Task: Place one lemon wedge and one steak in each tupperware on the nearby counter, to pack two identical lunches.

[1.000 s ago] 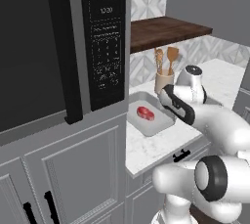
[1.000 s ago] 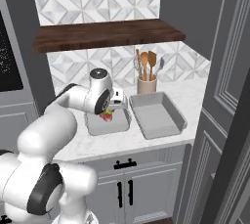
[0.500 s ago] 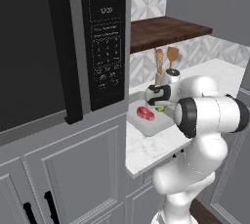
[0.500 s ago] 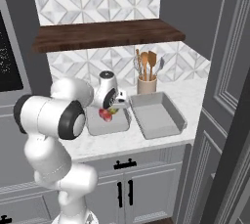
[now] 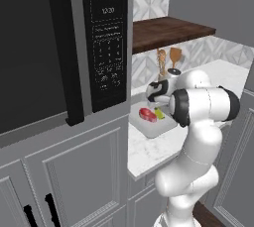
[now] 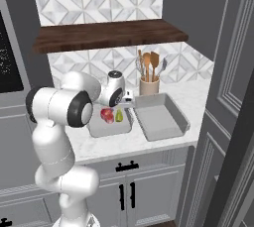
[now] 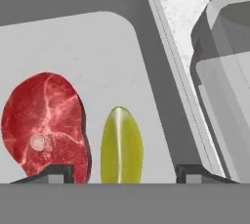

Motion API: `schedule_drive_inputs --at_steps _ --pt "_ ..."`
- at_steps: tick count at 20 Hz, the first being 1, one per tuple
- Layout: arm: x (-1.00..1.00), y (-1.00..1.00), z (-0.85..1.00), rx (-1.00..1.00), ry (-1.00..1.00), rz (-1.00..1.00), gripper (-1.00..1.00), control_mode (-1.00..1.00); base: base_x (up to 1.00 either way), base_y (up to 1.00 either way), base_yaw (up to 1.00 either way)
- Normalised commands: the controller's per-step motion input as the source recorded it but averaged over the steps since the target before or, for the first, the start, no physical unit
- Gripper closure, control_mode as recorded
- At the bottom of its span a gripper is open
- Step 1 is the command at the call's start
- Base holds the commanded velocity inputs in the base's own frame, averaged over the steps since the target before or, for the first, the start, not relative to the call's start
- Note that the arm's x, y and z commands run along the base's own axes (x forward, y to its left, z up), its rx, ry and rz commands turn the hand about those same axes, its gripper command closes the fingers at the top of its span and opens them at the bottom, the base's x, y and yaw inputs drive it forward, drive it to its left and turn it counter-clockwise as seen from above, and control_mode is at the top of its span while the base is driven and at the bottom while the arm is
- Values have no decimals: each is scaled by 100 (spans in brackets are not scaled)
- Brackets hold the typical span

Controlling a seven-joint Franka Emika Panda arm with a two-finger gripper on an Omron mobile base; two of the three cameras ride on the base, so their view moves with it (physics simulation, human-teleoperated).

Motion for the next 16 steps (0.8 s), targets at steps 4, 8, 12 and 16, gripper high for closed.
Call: schedule_drive_inputs --at_steps 4,8,12,16 --pt "-61 0 35 0 1 0 -100 -100 0 0 0" --pt "-100 0 91 0 -1 -2 -100 -100 0 0 0" --pt "-100 2 100 0 -6 -2 -100 -100 0 0 0" --pt "-100 27 81 -5 -2 -1 -100 -100 0 0 0"
